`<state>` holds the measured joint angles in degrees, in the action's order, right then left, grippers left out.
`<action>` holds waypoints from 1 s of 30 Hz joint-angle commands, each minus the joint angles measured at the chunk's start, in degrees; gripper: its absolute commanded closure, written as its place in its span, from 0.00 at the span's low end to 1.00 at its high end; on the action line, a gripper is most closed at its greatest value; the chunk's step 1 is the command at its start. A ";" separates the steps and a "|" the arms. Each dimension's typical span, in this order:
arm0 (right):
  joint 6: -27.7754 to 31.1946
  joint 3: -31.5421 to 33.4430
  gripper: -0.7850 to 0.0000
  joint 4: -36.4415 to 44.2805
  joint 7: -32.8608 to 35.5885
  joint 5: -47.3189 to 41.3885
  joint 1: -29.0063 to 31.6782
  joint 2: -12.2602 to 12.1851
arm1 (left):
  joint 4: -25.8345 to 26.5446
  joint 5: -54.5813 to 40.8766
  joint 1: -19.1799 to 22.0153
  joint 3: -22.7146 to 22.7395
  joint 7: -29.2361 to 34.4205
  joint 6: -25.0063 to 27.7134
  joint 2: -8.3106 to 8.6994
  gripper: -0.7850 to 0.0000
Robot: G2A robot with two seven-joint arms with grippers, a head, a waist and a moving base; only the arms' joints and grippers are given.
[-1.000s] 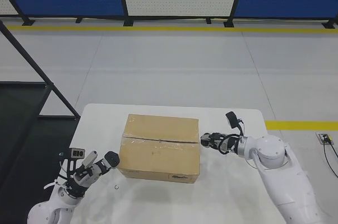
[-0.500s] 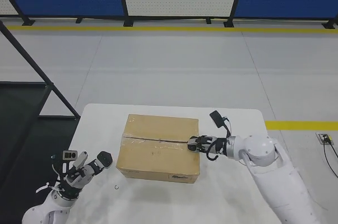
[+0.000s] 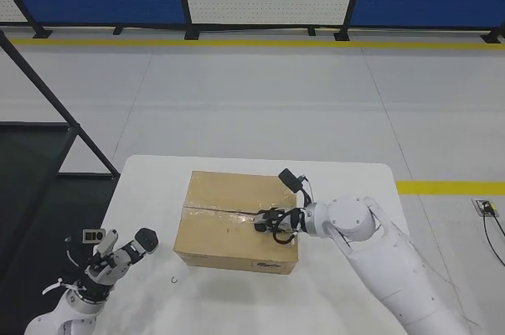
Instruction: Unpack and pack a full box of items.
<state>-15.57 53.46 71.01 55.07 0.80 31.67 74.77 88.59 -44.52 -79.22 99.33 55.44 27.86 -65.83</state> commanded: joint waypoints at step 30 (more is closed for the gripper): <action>5.69 0.28 1.00 -0.35 -4.48 -1.52 -1.99 1.63 | -0.71 -2.33 -1.18 2.23 2.49 -0.24 0.47 0.00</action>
<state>-9.45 53.98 71.22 50.77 -0.74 29.89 76.29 88.04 -46.75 -80.52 101.41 57.75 27.75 -65.40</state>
